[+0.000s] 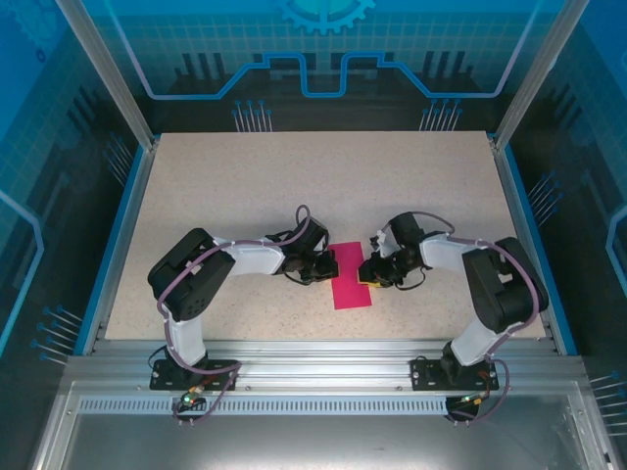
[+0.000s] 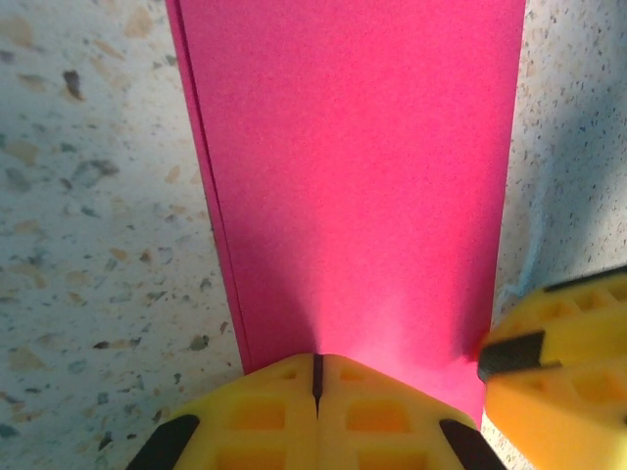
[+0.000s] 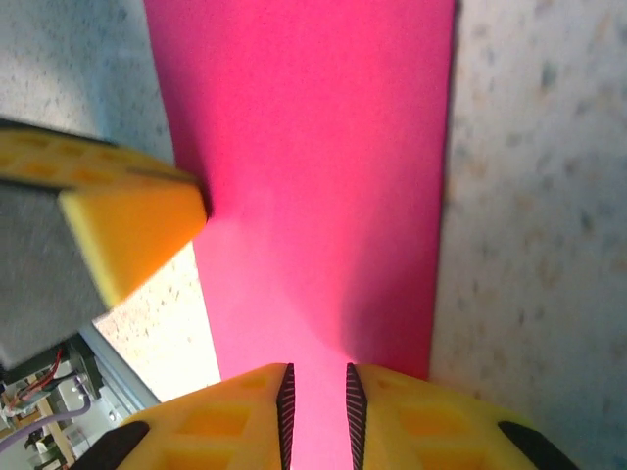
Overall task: Fold a paper plane with a square sheet of paper (pick it up from the middle)
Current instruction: Fold the square sheet of paper in half at the center of the table.
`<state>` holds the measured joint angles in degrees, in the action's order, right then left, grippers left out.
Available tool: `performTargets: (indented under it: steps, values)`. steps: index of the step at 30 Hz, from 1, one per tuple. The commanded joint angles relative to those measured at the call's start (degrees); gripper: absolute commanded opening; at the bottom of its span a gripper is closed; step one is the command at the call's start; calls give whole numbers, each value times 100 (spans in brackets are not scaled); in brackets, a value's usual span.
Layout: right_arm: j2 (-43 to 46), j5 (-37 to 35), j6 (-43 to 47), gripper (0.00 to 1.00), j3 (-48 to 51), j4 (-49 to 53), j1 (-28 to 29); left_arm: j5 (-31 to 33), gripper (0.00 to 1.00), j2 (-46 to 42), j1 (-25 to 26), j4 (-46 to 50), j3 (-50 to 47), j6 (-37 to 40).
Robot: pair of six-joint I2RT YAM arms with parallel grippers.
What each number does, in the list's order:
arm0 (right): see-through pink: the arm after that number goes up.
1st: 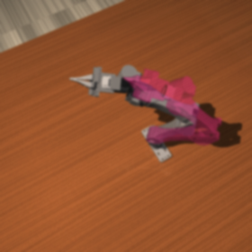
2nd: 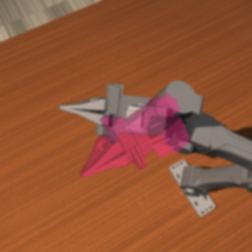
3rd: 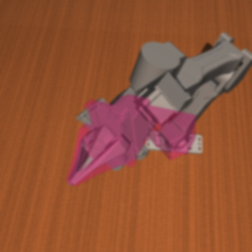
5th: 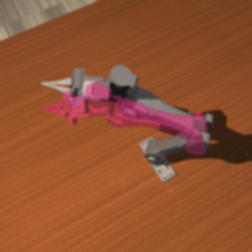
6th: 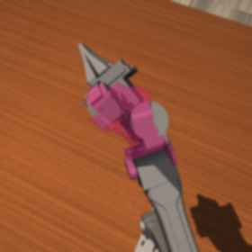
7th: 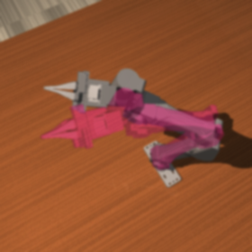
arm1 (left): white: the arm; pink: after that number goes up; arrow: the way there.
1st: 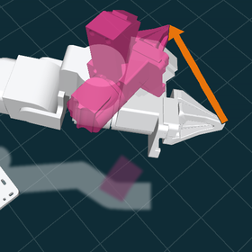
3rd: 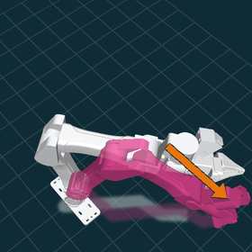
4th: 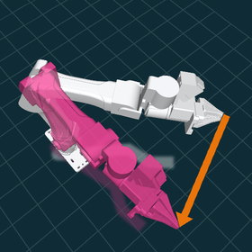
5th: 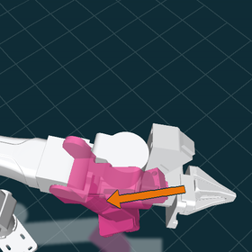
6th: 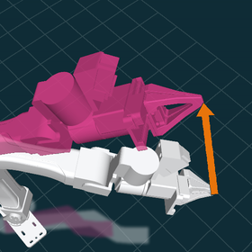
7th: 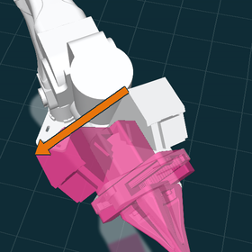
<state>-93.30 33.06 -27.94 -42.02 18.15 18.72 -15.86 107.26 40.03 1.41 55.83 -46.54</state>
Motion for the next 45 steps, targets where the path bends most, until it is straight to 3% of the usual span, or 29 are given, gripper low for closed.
performTargets:
  steps: [1, 8, 16, 25, 34, 40, 45]
  values:
    - [239, 128, -93, 25, 259, 51, 37, 127, 0, 284, 75, 647, -110, 97]
    - [-110, -74, -141, 24, 603, -110, 150, 135, 0, 264, 80, 674, -89, 110]
    - [655, 208, -159, 25, 841, -50, 189, 127, 0, 286, 81, 687, -90, 119]
    - [544, -23, -219, 25, 1116, -75, 440, 126, 0, 302, 81, 693, -73, 119]
    - [1331, 150, -278, 28, 1389, 1, 449, 126, 0, 295, 75, 709, -69, 137]
    - [1090, -6, -242, 27, 1307, 11, 448, 105, 0, 322, 75, 685, -40, 119]
    - [1652, -299, -236, 26, 1042, 507, 444, 50, 0, 215, 82, 664, -46, 127]
